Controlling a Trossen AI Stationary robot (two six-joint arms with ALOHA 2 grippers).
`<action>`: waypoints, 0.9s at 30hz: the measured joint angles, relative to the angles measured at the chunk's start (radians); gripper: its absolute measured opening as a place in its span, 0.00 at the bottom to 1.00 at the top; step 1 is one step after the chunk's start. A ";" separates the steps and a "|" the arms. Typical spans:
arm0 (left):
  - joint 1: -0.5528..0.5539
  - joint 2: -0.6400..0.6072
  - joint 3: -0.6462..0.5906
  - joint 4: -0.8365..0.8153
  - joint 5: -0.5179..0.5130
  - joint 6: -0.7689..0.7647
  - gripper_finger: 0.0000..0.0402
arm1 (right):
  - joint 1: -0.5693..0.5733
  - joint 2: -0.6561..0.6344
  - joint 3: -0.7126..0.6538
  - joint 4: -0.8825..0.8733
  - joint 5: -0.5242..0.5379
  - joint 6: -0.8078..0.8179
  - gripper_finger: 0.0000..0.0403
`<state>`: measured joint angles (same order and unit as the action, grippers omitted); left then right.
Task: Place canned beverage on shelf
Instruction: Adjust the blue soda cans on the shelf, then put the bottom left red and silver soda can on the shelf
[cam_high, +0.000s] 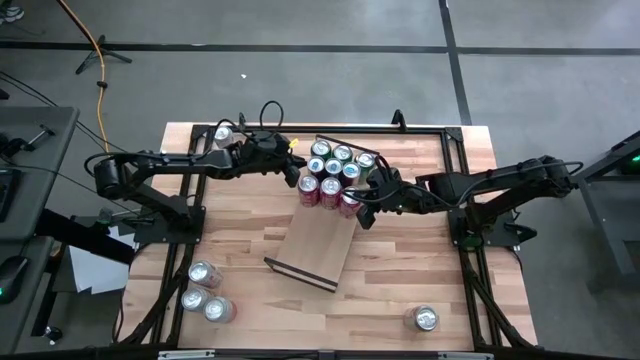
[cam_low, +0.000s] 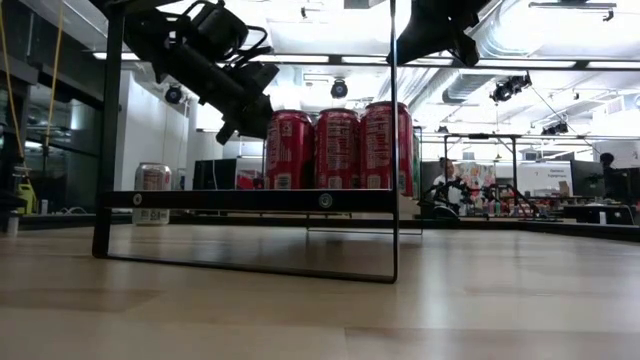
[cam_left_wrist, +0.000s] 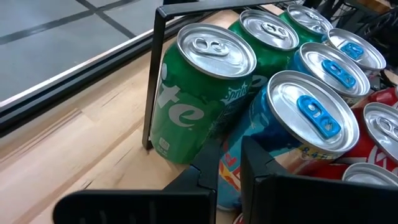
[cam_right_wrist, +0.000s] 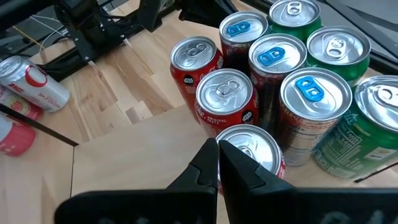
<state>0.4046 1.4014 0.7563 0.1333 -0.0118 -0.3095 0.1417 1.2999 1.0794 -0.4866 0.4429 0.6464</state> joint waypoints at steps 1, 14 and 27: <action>0.001 -0.002 0.000 -0.001 0.000 0.005 0.00 | 0.000 0.000 0.000 0.000 0.001 0.000 0.00; 0.020 -0.331 0.002 -0.223 0.051 0.076 0.00 | -0.035 0.000 -0.002 0.079 -0.002 -0.043 0.00; -0.199 -0.666 -0.081 0.031 0.213 0.074 0.00 | -0.143 0.000 -0.002 0.341 -0.179 -0.226 0.00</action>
<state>0.2060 0.7357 0.6753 0.1639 0.2017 -0.2355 -0.0010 1.2999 1.0779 -0.1453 0.2640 0.4209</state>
